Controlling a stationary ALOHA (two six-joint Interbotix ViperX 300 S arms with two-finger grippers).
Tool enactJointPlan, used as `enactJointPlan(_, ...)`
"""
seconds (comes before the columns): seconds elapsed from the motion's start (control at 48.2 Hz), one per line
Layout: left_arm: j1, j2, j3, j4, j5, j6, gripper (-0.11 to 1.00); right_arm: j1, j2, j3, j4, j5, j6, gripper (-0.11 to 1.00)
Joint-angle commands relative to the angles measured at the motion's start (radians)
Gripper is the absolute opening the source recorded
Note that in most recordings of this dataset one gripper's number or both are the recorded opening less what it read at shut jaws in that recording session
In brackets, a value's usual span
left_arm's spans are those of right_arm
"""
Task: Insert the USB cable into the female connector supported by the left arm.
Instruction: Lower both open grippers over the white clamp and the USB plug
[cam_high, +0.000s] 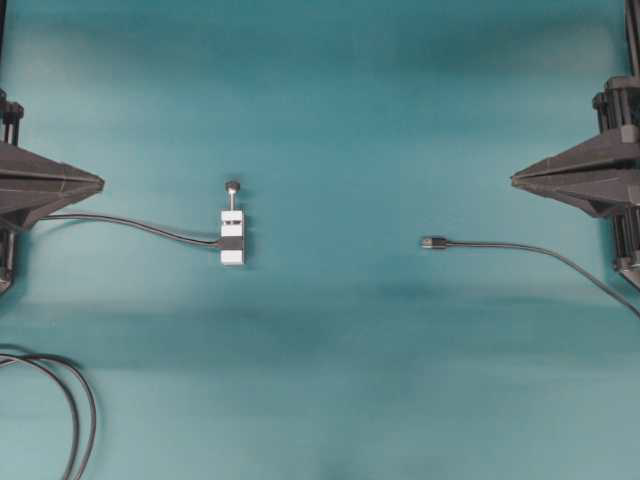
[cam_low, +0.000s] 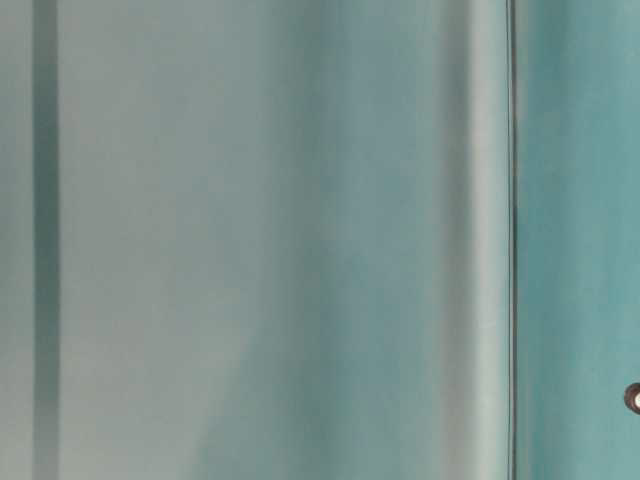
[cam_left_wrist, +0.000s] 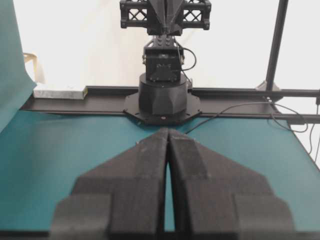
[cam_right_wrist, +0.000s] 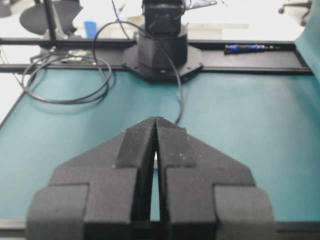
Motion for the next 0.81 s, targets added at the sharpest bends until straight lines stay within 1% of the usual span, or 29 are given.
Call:
enactJointPlan(0.0,-0.002,0.021,-0.011,0.002,0.012,0.012,0.01,0.003,0.009,-0.021,-0.002,-0.005,0.008,0.0)
enactJointPlan(0.083,-0.006,0.049,-0.025,0.002,0.051,0.031,0.01,0.003,0.018,-0.021,-0.003,0.029,0.021,0.0)
enactJointPlan(0.249,-0.011,0.163,-0.066,0.0,0.137,0.06,0.0,0.003,0.086,-0.023,-0.003,0.17,0.054,0.0)
enactJointPlan(0.332,-0.011,0.233,-0.061,0.0,0.138,0.052,0.0,0.003,0.132,-0.012,-0.003,0.178,0.054,0.0)
enactJointPlan(0.415,-0.011,0.318,-0.06,0.0,0.115,0.052,0.0,0.002,0.178,0.014,-0.003,0.15,0.055,0.0)
enactJointPlan(0.457,-0.011,0.364,-0.058,0.0,0.091,0.051,0.0,0.002,0.204,0.037,-0.005,0.117,0.057,0.0)
enactJointPlan(0.623,-0.008,0.526,-0.041,-0.017,-0.066,0.048,0.0,-0.005,0.261,0.107,-0.003,-0.041,0.064,0.0)
enactJointPlan(0.706,-0.009,0.58,-0.023,-0.017,-0.132,0.046,0.01,-0.011,0.281,0.141,-0.003,-0.098,0.089,0.0)
enactJointPlan(0.789,-0.009,0.624,-0.011,-0.017,-0.183,0.046,0.05,-0.014,0.301,0.155,-0.003,-0.094,0.124,0.0)
